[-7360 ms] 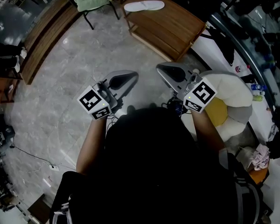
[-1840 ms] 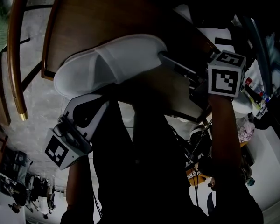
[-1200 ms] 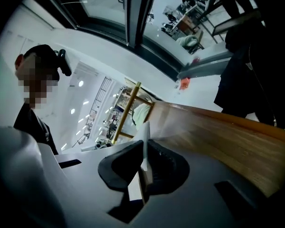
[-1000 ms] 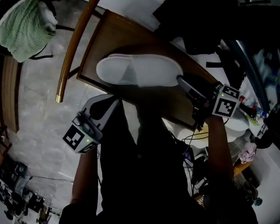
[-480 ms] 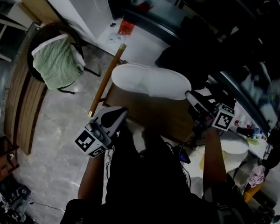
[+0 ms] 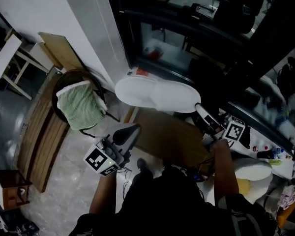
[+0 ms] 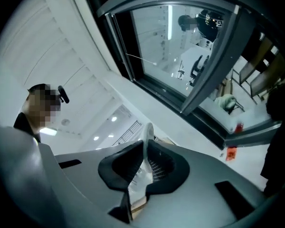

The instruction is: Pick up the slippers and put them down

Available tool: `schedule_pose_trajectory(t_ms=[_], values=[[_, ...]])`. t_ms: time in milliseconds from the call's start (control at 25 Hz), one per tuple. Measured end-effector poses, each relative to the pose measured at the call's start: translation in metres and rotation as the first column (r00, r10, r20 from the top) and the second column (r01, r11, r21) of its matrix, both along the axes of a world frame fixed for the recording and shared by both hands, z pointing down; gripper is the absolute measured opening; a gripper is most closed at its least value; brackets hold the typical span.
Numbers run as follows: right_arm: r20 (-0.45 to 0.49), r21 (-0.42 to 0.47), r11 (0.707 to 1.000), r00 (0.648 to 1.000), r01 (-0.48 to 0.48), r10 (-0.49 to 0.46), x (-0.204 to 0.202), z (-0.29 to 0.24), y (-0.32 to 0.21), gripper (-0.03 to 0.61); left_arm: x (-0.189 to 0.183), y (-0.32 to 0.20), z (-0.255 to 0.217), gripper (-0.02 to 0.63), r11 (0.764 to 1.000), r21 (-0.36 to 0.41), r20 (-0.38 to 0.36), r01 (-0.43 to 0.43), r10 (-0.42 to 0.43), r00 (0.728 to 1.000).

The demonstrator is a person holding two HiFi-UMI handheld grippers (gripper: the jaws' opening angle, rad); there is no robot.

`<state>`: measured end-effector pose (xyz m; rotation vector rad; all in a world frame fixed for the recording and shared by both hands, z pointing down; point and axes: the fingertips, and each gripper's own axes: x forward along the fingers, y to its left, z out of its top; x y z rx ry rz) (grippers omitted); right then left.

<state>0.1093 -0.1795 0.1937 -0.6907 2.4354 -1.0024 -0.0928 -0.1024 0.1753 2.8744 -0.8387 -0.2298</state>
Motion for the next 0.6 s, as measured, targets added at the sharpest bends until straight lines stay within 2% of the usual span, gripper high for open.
schedule_pose_trajectory(t_ms=[160,400,600], values=[[0.004,0.072,0.997,1.000,0.022,-0.022,-0.011,-0.039,0.000,0.043,0.002,0.000,-0.024,0.012,0.999,0.037,0.016,-0.006,0.005,1.000],[0.058,0.167,0.984,0.996,0.056,-0.066,-0.017,-0.086,0.021,0.043,0.003,0.018,-0.050,0.012,0.994,0.112,0.032,0.001,-0.005,0.999],[0.102,0.187,0.979,0.990,0.082,-0.102,-0.026,-0.102,0.022,0.043,-0.005,0.014,-0.058,0.012,0.993,0.118,0.028,0.011,-0.015,0.999]])
